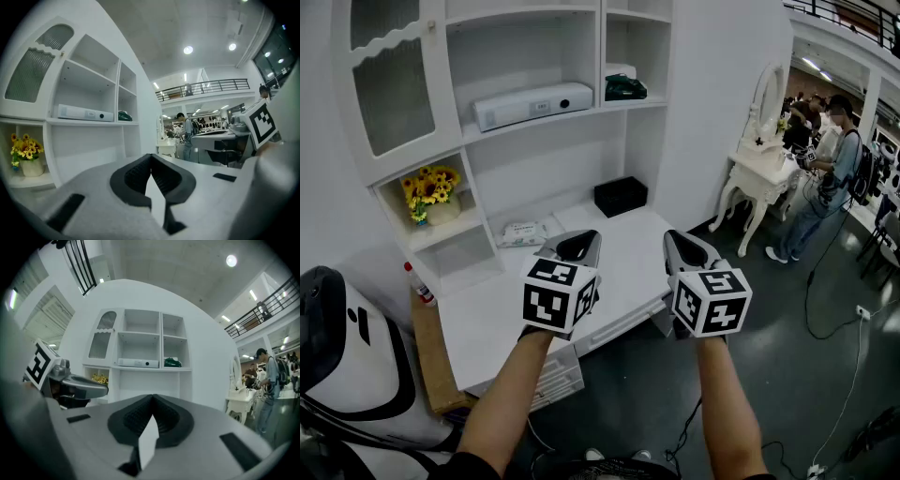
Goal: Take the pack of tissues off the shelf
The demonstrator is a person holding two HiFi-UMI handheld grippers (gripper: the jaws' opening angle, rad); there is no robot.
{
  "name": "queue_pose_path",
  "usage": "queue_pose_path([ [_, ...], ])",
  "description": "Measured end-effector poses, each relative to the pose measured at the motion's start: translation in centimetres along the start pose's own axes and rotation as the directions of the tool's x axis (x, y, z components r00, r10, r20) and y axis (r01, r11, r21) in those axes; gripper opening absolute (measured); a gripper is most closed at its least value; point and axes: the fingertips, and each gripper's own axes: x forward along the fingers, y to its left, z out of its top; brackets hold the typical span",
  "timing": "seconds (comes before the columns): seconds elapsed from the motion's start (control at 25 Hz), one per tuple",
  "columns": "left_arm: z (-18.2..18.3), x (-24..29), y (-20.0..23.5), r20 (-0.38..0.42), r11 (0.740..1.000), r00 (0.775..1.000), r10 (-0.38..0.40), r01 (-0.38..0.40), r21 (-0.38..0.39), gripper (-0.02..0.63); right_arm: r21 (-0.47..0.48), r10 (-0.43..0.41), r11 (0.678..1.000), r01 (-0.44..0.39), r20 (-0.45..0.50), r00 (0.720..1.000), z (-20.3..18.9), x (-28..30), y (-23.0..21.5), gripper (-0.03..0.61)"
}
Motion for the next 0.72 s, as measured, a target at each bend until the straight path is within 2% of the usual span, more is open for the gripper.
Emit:
queue_pose_path([
  [0.4,-0.2,0.1,0.2,0.007,0.999,0.999,-0.031,0.031,-0.011,0.006,-0.010,-0.017,1.000,0.017,-0.003,1.000,-0.1,0.5,0.6,0.010],
  [0.72,-0.2,1.7,0.4,0.010,0.999,0.999,-0.038,0.038,-0.012,0.006,-0.022,-0.007,1.000,0.007,0.004,1.000,0.3,1.7,-0.1,0.083],
])
